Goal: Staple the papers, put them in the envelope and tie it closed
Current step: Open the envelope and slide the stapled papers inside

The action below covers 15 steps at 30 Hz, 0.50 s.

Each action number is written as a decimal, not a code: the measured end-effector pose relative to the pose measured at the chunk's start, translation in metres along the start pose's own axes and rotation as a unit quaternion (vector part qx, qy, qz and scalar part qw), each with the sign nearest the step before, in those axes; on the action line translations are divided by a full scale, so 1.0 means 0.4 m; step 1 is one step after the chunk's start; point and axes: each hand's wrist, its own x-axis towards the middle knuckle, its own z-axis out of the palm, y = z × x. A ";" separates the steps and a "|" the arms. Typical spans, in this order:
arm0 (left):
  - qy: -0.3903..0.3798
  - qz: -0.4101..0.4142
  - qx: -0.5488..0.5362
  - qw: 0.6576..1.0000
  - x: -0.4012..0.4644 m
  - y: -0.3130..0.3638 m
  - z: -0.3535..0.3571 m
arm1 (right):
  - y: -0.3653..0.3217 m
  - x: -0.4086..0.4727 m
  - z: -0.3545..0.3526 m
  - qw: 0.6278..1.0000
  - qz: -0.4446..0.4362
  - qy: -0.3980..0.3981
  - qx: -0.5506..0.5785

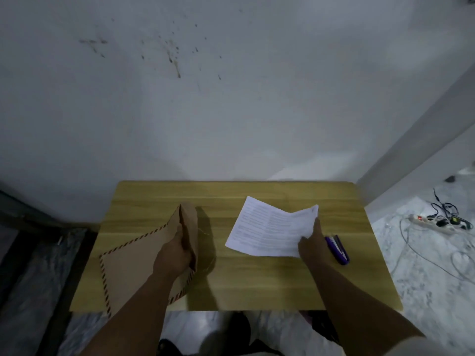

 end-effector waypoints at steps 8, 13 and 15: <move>-0.019 -0.010 -0.078 0.997 -0.007 0.000 -0.012 | -0.291 0.067 -0.038 0.974 -0.223 -0.034 -0.027; -0.018 -0.005 -0.145 0.989 -0.019 -0.002 -0.011 | -0.481 0.051 -0.084 0.949 -0.297 -0.097 -0.035; -0.021 -0.009 -0.158 0.987 -0.020 -0.003 -0.010 | -0.530 0.029 -0.097 0.942 -0.303 -0.142 -0.042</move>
